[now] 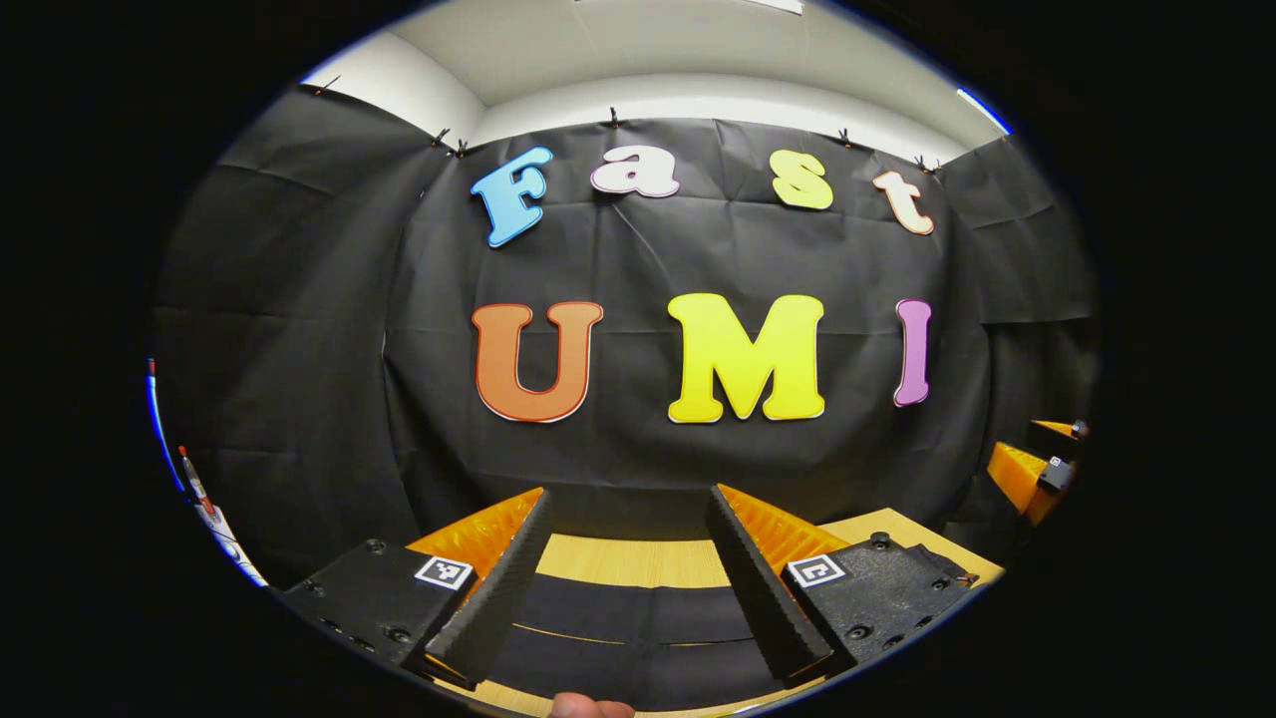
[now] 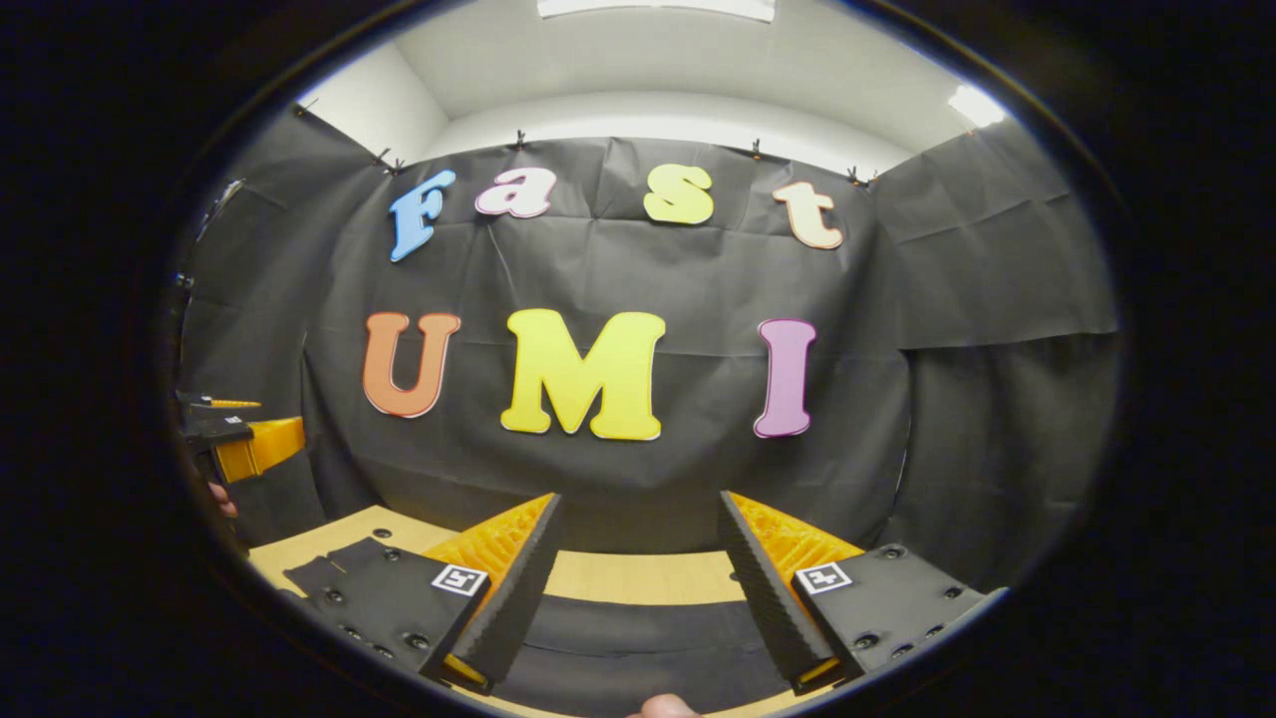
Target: Grasp the waist and the cuffs of the jeans and fold them to make the two legs overlap; first hold the waist and fold one-third of the jeans toward the cuffs, then hold the cuffs and fold the remaining one-third in the same direction to finish folding.
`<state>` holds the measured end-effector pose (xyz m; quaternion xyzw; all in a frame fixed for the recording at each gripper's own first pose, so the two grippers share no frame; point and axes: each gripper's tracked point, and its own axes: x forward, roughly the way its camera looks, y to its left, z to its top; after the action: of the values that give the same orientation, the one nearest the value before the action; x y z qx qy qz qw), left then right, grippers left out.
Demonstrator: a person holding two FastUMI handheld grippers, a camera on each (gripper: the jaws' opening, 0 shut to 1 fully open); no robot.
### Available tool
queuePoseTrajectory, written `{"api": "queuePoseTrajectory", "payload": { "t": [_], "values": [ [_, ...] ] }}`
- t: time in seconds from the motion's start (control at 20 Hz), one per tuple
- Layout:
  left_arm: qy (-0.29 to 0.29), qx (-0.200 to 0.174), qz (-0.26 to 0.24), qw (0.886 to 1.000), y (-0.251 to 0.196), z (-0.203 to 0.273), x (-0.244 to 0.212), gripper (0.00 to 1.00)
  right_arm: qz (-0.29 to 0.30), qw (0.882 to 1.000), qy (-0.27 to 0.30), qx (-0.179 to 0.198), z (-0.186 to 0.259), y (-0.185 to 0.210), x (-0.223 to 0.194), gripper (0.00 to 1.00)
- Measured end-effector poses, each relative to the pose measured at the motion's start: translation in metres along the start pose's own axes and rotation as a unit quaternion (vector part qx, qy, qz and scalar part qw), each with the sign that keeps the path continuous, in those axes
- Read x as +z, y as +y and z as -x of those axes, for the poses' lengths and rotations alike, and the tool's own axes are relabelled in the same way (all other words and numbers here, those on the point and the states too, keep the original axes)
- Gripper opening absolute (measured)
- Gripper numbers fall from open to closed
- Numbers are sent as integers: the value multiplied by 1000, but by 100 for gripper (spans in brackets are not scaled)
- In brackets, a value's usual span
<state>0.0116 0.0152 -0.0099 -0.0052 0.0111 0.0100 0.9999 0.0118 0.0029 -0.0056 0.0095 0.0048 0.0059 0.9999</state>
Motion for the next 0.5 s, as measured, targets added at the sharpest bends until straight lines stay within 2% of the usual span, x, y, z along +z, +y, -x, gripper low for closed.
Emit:
{"api": "queuePoseTrajectory", "payload": {
  "t": [0.35, 0.5],
  "values": [
    [19, 10, 7, 1000, 4, -3, -19, 99, 12, 1000, 23, -10, -6, -31, -18, 96],
    [29, 21, 6, 999, 9, -7, -24, 99, 11, 999, 37, -21, -10, -59, -30, 96]
  ]
}}
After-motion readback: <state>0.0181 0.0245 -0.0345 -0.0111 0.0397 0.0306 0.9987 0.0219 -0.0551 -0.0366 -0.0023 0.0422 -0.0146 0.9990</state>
